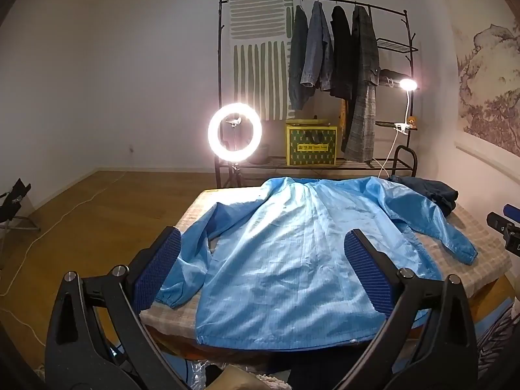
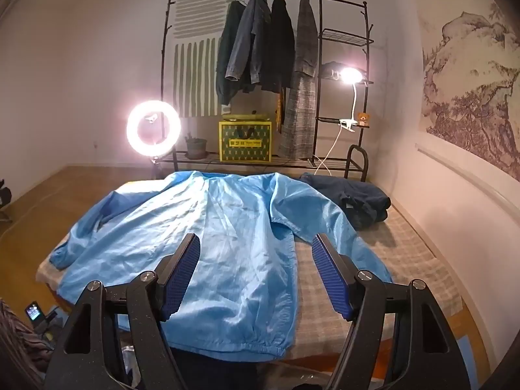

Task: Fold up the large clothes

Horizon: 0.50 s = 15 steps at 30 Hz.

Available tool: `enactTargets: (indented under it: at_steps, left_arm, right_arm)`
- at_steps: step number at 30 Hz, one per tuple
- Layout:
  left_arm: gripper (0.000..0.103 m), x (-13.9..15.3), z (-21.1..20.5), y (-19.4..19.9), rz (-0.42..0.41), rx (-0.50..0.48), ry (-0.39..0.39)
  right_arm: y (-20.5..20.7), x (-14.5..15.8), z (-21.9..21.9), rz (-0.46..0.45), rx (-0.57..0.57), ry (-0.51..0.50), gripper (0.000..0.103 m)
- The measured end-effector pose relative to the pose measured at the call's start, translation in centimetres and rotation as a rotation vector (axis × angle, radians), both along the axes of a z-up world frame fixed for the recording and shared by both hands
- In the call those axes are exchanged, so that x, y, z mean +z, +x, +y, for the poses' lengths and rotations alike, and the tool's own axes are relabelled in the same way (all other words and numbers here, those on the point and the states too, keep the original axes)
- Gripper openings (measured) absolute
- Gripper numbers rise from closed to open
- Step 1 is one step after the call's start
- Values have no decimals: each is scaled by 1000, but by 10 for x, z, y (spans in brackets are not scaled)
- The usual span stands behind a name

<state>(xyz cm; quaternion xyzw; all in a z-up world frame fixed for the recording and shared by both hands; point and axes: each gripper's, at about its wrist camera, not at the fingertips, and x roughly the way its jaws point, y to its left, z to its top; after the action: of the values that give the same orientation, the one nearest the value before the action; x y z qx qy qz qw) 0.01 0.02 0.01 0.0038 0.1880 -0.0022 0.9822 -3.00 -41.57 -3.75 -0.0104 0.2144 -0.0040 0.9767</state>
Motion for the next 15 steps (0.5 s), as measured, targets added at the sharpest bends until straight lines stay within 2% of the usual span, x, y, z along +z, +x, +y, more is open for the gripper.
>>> enactTargets:
  at_steps: [15]
  left_arm:
    - [102,5,-2,-2,-12,7,8]
  right_arm:
    - [0,6,8,-5,16,-5,71]
